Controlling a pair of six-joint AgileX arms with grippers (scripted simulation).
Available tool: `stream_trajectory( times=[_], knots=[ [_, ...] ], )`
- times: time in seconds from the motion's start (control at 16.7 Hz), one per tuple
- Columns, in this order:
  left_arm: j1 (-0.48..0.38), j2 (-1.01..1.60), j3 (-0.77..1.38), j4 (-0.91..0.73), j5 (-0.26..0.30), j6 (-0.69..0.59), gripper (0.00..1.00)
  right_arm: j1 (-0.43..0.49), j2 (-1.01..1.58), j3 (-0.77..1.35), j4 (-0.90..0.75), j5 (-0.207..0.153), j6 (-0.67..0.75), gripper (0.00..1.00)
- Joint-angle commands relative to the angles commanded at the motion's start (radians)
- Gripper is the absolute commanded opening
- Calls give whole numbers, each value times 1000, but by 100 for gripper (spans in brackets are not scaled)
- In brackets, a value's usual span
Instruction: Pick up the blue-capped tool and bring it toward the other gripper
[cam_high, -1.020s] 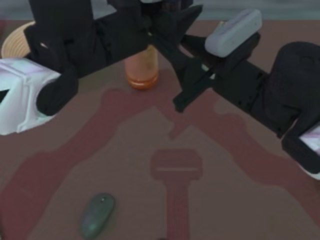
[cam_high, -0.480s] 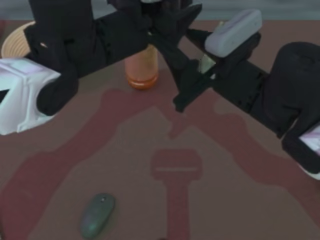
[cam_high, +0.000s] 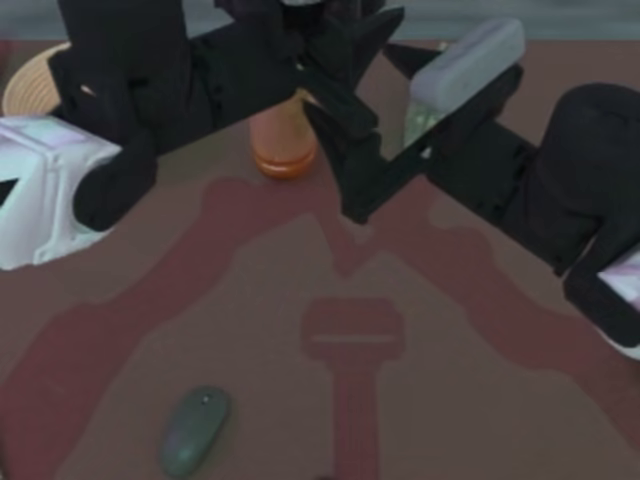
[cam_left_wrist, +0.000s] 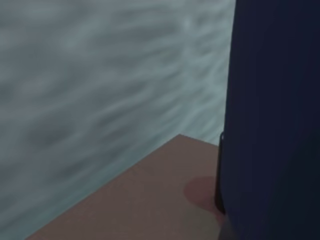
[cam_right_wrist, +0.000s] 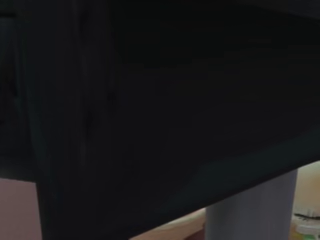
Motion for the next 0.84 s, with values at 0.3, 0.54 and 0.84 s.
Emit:
stream_trajectory(
  times=[0.3,0.54,0.84],
  knots=[
    [12,-5,-6,-1,9,-1,0,-1,-18,-17,-3,-4,-2,100],
    [92,-46,-46,-8,79,-1,0,-20,-164,-147,-18,-26,-4,100],
    [163,-84,-79,-11,141,7,0,-32,-277,-252,-24,-48,1,100]
  ],
)
